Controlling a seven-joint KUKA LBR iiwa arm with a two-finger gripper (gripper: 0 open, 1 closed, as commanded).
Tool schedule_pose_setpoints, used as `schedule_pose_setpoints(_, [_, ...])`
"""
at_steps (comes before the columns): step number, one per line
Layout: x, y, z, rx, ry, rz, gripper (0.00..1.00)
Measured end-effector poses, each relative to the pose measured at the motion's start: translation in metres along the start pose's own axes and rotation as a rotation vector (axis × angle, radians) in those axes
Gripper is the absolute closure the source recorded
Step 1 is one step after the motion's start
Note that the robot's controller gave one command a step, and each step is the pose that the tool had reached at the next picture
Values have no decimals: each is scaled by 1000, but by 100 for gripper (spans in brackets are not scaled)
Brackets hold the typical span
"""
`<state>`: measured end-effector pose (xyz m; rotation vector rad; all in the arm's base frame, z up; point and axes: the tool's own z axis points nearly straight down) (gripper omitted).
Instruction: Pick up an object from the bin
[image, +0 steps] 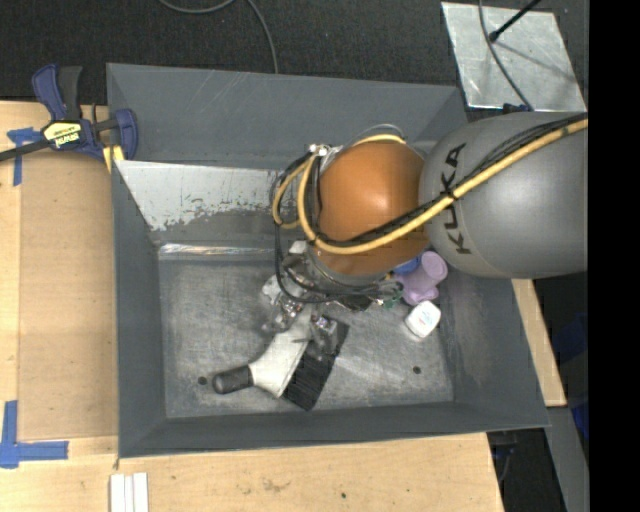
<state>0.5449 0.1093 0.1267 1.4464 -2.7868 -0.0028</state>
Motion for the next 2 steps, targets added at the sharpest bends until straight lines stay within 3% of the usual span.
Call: schedule_pose_setpoints(2, [0, 0, -39, 4, -4, 1, 100])
